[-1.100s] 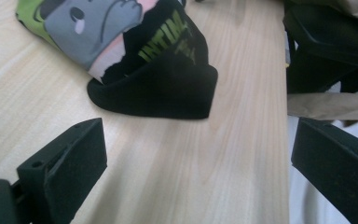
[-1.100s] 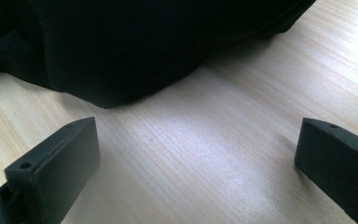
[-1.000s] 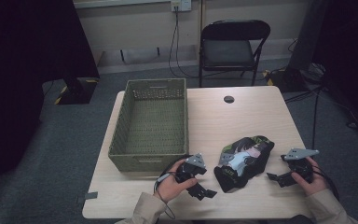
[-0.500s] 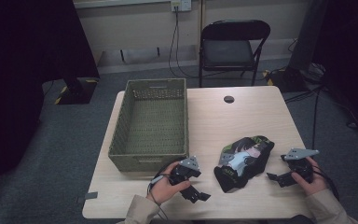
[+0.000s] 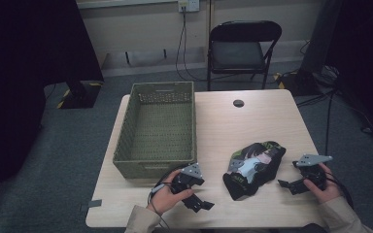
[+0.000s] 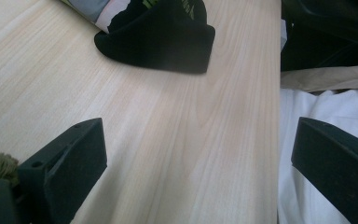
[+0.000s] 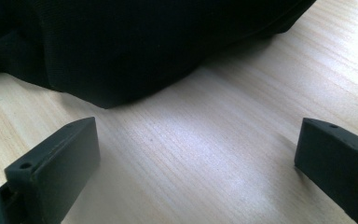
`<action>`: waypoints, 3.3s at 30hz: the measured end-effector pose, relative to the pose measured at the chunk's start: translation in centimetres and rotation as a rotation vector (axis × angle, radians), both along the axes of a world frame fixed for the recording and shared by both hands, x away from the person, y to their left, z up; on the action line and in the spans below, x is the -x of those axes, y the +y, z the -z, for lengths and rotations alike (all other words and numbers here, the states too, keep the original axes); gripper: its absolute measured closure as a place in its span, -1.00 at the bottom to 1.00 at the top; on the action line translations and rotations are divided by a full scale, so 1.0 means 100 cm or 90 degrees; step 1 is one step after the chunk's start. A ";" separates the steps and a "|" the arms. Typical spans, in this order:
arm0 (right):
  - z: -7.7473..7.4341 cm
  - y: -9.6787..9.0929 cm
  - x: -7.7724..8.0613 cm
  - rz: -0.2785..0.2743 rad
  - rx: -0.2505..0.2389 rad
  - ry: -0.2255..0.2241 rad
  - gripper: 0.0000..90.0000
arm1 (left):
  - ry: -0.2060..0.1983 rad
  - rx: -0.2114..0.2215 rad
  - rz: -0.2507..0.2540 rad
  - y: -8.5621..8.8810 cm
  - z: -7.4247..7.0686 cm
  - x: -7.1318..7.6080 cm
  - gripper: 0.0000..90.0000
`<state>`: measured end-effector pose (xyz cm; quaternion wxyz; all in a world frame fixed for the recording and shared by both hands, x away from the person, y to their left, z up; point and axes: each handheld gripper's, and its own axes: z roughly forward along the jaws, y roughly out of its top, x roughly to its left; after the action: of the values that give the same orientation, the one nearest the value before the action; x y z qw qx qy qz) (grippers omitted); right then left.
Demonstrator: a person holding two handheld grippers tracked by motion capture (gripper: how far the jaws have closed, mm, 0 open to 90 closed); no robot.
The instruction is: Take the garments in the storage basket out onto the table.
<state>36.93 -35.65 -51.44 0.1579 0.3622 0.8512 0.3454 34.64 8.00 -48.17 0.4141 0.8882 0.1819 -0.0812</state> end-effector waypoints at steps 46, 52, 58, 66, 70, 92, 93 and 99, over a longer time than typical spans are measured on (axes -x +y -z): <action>0.000 0.000 0.000 0.000 0.000 0.000 -1.00 | -0.004 0.017 -0.071 0.069 -0.005 0.006 -0.94; 0.000 0.000 0.000 0.000 0.000 0.000 -1.00 | -0.008 0.026 -0.084 0.078 -0.008 0.006 -0.94; 0.000 0.000 0.000 0.000 0.000 0.000 -1.00 | -0.011 0.028 -0.092 0.084 -0.009 0.006 -0.94; 0.000 0.000 0.000 0.000 0.000 0.000 -1.00 | -0.020 0.021 -0.102 0.094 -0.004 0.004 -0.94; 0.000 0.000 0.000 0.000 0.000 0.000 -1.00 | -0.026 0.028 -0.108 0.098 -0.005 0.004 -0.94; 0.000 0.000 0.000 0.000 0.000 0.000 -1.00 | -0.044 0.017 -0.132 0.121 -0.004 0.003 -0.94; 0.000 0.000 0.000 0.000 0.000 0.000 -1.00 | -0.043 0.018 -0.132 0.122 -0.003 0.003 -0.94; 0.000 0.000 0.000 0.000 0.000 0.000 -1.00 | -0.040 0.014 -0.127 0.126 -0.001 0.004 -0.91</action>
<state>36.93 -35.65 -51.44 0.1579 0.3622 0.8513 0.3453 34.24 20.61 -48.04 0.4351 0.8632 0.2556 -0.0136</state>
